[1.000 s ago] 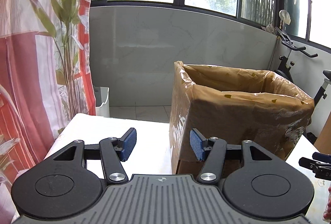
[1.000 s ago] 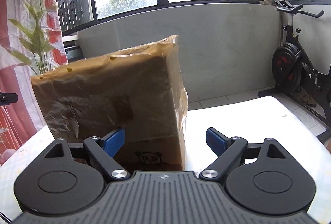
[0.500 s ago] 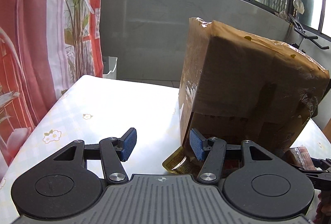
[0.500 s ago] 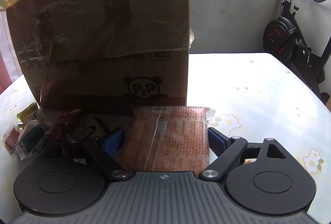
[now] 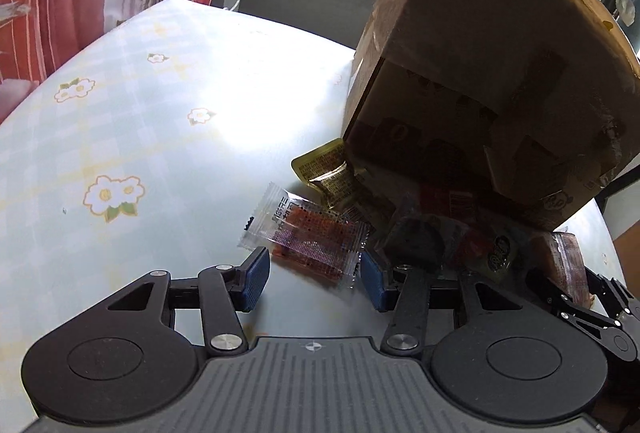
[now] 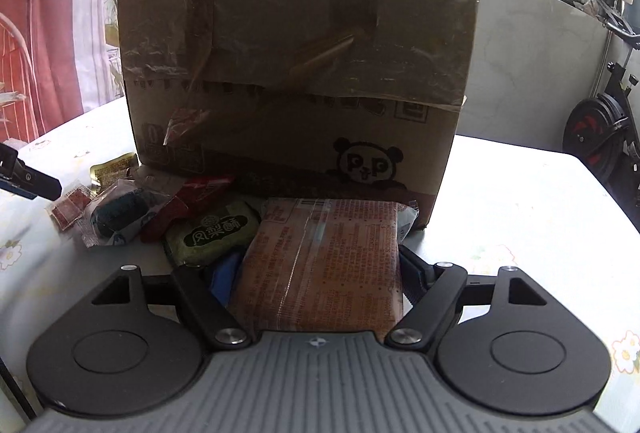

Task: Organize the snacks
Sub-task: 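Grasp the clear packet of red strips with the left tool while the right tool grasps the bread bag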

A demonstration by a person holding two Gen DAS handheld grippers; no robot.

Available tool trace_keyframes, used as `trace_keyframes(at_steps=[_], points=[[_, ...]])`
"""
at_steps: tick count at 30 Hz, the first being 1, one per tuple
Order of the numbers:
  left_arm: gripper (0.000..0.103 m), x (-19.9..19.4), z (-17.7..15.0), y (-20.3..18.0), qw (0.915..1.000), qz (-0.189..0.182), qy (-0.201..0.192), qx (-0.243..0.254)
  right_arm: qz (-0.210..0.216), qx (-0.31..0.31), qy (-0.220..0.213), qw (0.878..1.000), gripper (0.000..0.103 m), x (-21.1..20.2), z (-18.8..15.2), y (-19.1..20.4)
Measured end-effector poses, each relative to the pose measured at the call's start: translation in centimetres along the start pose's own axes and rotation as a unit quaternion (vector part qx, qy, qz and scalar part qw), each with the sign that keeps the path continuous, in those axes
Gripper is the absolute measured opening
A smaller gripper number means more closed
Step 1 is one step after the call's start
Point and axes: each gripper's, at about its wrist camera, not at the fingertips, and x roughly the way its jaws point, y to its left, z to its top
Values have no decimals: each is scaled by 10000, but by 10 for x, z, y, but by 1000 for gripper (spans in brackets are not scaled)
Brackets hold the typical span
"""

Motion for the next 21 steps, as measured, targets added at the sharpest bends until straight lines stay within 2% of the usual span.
trace_keyframes(at_steps=[2, 8, 15, 21], points=[[52, 3, -3, 2, 9998, -39, 82, -187, 18, 28, 5, 10000, 79, 0, 0, -1], [52, 12, 6, 0, 9996, 168, -70, -222, 24, 7, 2, 10000, 79, -1, 0, -1], [52, 29, 27, -13, 9987, 483, -179, -20, 58, 53, 17, 10000, 79, -1, 1, -2], [63, 39, 32, -30, 9959, 850, -273, 144, 92, 94, 26, 9999, 79, -1, 1, -4]])
